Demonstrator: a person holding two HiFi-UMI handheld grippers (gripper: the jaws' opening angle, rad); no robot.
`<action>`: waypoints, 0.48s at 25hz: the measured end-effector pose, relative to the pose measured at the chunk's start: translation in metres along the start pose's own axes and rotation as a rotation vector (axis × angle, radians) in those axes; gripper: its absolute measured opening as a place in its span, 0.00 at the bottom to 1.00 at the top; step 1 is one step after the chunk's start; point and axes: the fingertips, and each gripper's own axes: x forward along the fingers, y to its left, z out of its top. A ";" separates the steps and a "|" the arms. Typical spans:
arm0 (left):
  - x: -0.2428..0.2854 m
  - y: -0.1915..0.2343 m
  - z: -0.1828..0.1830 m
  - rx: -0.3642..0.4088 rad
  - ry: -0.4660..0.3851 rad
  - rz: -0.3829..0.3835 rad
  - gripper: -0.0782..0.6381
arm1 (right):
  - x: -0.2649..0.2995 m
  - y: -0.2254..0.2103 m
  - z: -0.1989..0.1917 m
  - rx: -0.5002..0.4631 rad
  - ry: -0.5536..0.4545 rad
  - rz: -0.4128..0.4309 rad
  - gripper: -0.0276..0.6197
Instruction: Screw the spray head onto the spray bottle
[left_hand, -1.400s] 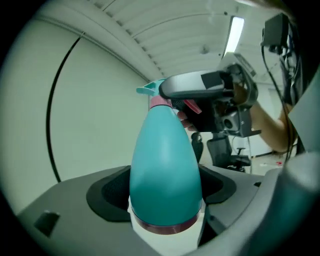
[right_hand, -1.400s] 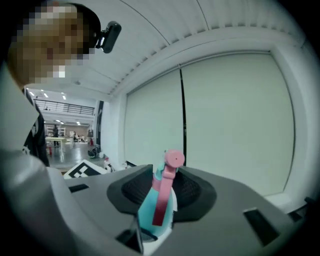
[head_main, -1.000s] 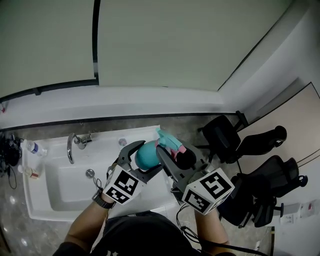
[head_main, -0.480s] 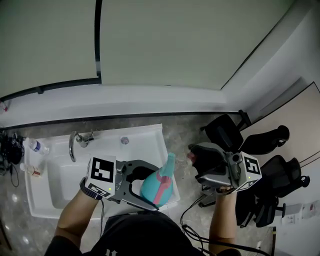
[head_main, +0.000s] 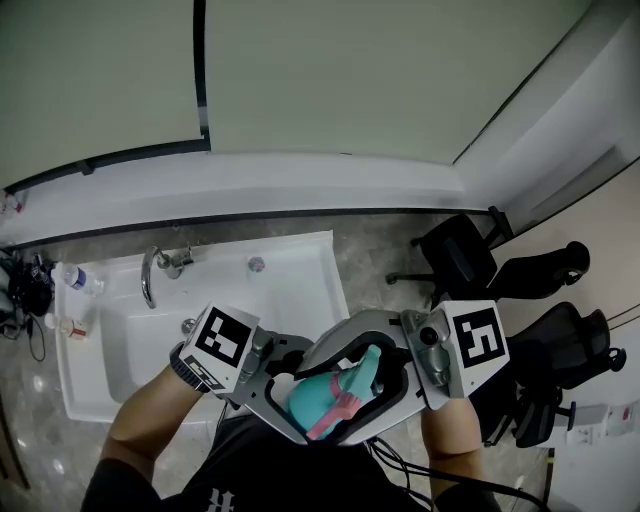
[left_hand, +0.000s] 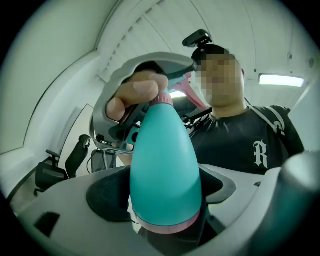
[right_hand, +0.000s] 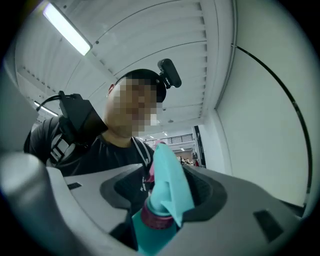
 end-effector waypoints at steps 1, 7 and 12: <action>-0.002 0.000 0.000 0.003 -0.003 0.006 0.66 | 0.000 -0.001 0.000 0.000 0.000 -0.011 0.37; -0.010 0.008 -0.002 0.025 -0.011 0.077 0.66 | -0.004 -0.014 -0.002 0.034 -0.016 -0.083 0.22; -0.014 0.018 -0.007 0.010 0.051 0.186 0.66 | -0.010 -0.023 -0.006 0.053 0.029 -0.175 0.22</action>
